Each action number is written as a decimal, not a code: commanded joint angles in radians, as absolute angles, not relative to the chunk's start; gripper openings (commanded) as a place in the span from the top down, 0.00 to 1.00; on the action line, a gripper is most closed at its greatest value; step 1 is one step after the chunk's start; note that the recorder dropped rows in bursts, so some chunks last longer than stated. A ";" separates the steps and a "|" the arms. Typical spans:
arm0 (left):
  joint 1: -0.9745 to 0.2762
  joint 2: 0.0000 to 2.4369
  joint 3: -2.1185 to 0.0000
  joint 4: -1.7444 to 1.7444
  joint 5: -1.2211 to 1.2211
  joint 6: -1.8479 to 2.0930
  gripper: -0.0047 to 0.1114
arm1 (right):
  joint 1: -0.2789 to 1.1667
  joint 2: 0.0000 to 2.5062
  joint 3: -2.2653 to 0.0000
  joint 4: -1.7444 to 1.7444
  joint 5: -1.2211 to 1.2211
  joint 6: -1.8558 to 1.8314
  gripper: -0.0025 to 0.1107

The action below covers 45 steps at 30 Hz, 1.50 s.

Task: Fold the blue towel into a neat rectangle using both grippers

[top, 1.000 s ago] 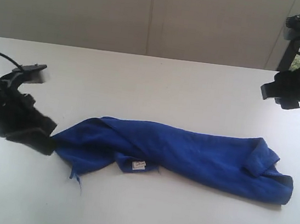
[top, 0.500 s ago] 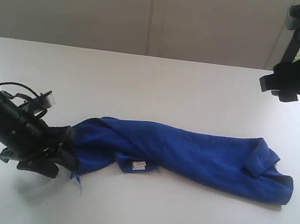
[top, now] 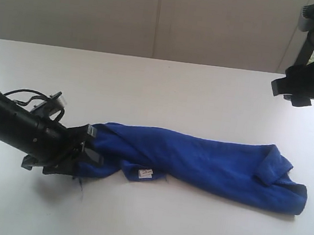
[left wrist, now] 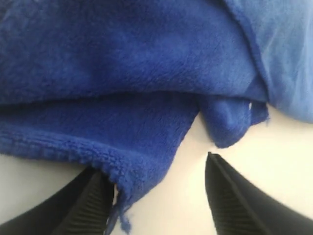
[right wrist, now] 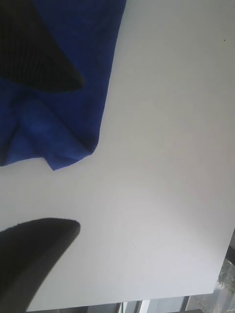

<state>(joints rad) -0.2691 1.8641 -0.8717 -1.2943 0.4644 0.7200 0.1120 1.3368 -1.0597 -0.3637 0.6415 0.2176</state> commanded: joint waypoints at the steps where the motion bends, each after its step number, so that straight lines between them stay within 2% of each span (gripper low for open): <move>1: -0.281 1.913 -0.860 -1.465 0.456 0.862 0.43 | 0.110 1.329 -1.056 -0.363 0.639 0.210 0.38; 6: -0.281 1.922 -0.860 -1.574 0.463 0.975 0.45 | 0.110 1.329 -1.056 -0.363 0.641 0.210 0.38; 9: -0.281 1.923 -0.860 -1.598 0.460 0.996 0.50 | 0.110 1.329 -1.056 -0.363 0.641 0.210 0.38; 16: -0.281 1.927 -0.860 -1.598 0.439 1.048 0.79 | 0.110 1.329 -1.056 -0.363 0.641 0.210 0.38; 19: -0.281 1.922 -0.864 -1.561 0.462 1.055 0.95 | 0.110 1.329 -1.056 -0.363 0.646 0.210 0.38; 20: -0.281 1.908 -0.871 -1.524 0.463 1.057 0.96 | 0.110 1.329 -1.056 -0.363 0.651 0.210 0.38; 23: -0.281 1.854 -0.888 -1.321 0.463 1.013 0.96 | 0.110 1.329 -1.056 -0.363 0.660 0.210 0.38; 28: -0.279 1.700 -0.958 -0.838 0.460 0.653 0.96 | 0.110 1.329 -1.056 -0.335 0.658 0.190 0.38; 33: -0.279 1.552 -1.077 -0.381 0.582 0.398 0.96 | 0.110 1.329 -1.056 -0.104 0.658 -0.072 0.38; 38: -0.279 1.458 -1.179 -0.175 0.695 0.331 0.96 | 0.110 1.333 -1.056 0.305 0.721 -0.443 0.38; 45: -0.279 1.385 -1.260 -0.008 0.773 0.338 0.96 | 0.131 1.386 -1.056 0.449 0.822 -0.582 0.38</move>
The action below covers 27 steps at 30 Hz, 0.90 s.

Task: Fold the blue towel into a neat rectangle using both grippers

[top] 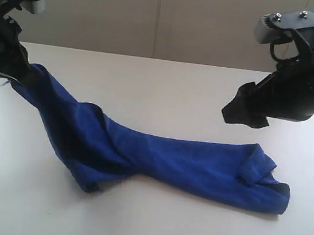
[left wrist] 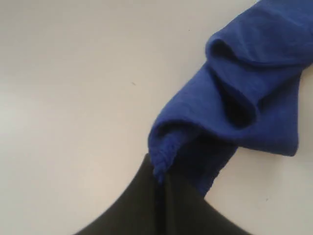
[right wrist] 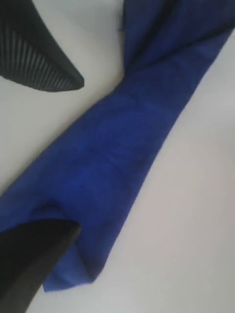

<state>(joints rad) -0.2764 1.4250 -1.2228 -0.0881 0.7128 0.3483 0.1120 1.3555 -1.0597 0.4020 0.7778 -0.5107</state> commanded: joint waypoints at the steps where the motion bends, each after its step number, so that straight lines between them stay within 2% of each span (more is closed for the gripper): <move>1: -0.279 1.381 -1.269 0.007 0.779 0.338 0.96 | 0.144 1.400 -1.056 0.449 0.824 -0.592 0.38; 7: -0.279 1.349 -1.279 0.073 0.795 0.339 0.96 | 0.232 1.519 -1.045 0.393 0.808 -0.703 0.38; 14: -0.279 1.314 -1.279 0.179 0.815 0.307 0.96 | 0.298 1.631 -0.987 0.202 0.706 -0.705 0.50; 27: -0.279 1.312 -1.279 0.150 0.815 0.305 0.96 | 0.330 1.777 -0.986 0.077 0.660 -0.748 0.50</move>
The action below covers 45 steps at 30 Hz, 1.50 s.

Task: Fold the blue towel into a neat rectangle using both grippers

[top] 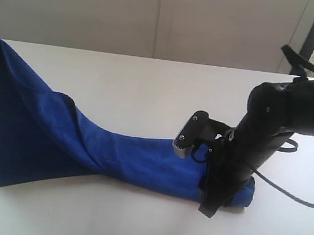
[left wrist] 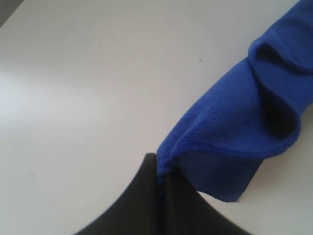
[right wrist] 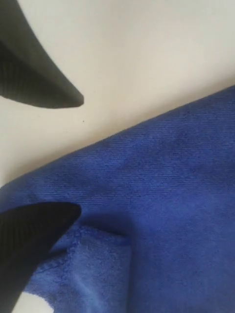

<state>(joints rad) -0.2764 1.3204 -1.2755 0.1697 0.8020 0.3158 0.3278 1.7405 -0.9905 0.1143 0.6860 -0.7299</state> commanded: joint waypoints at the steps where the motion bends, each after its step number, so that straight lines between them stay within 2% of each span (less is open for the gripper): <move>1: -0.279 1.312 -1.279 0.150 0.815 0.305 0.96 | 0.330 1.789 -0.986 0.067 0.657 -0.748 0.50; 5: -0.279 1.312 -1.279 0.135 0.810 0.305 0.96 | 0.330 1.827 -0.986 0.017 0.634 -0.727 0.52; 7: -0.279 1.312 -1.279 0.130 0.809 0.305 0.96 | 0.330 1.844 -0.986 -0.015 0.616 -0.687 0.57; 9: -0.279 1.312 -1.279 0.130 0.807 0.305 0.96 | 0.330 1.855 -0.986 -0.039 0.612 -0.663 0.65; 14: -0.279 1.312 -1.279 0.130 0.805 0.305 0.96 | 0.330 1.833 -0.988 -0.062 0.639 -0.640 0.98; 23: -0.279 1.309 -1.279 0.173 0.813 0.310 0.96 | 0.330 1.581 -1.011 -0.091 0.695 -0.580 0.98; 35: -0.279 1.219 -1.279 0.255 0.880 0.262 0.96 | 0.330 1.227 -1.027 -0.347 0.896 -0.302 0.98; 45: -0.279 1.071 -1.275 0.216 1.157 0.258 0.96 | 0.330 0.987 -1.027 -0.337 1.140 -0.257 0.98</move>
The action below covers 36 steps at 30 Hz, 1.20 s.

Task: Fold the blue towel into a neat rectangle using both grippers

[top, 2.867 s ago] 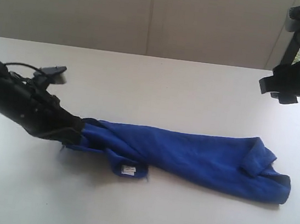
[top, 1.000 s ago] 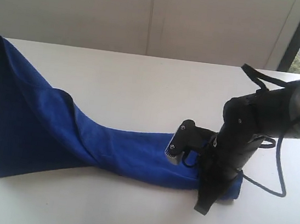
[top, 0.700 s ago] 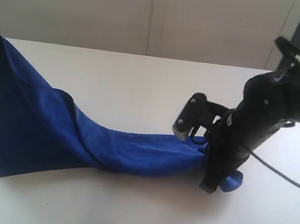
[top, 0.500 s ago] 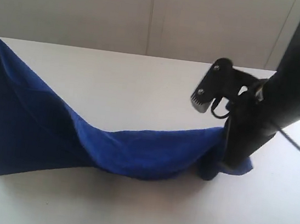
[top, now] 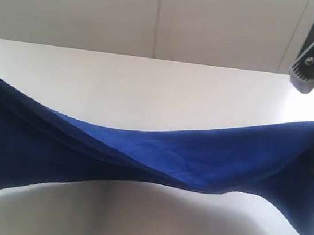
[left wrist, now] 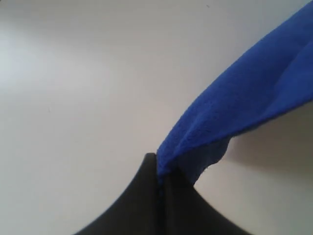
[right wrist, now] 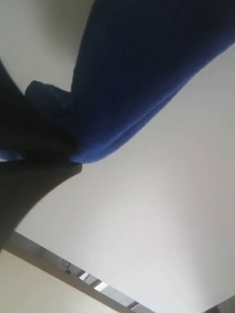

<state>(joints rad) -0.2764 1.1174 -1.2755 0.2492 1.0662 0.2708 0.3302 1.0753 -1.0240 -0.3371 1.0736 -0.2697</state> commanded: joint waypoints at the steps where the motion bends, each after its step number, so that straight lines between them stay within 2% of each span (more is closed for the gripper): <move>1: -0.279 1.063 -1.275 0.195 1.219 0.258 0.96 | 0.330 0.952 -1.027 -0.332 1.197 -0.247 0.98; 7: -0.279 1.047 -1.254 0.158 1.221 0.261 0.96 | 0.330 0.879 -1.025 -0.211 1.221 -0.249 0.98; 13: -0.279 1.092 -1.163 0.183 1.213 0.269 0.96 | 0.330 0.944 -1.024 -0.220 1.221 -0.240 0.98; 19: -0.279 1.159 -1.050 0.228 0.883 0.260 0.96 | 0.330 1.103 -1.021 -0.282 1.167 -0.165 0.98; 28: -0.279 1.275 -0.954 0.276 0.599 0.260 0.96 | 0.328 1.327 -1.021 -0.338 0.997 -0.095 0.98; 36: -0.279 1.421 -0.919 0.509 0.372 0.086 0.96 | 0.328 1.504 -1.021 -0.614 0.877 0.142 0.98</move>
<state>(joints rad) -0.2764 1.3801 -0.9249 0.4016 0.4424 0.1755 0.3302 1.4602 -1.0240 -0.5147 0.9148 0.0633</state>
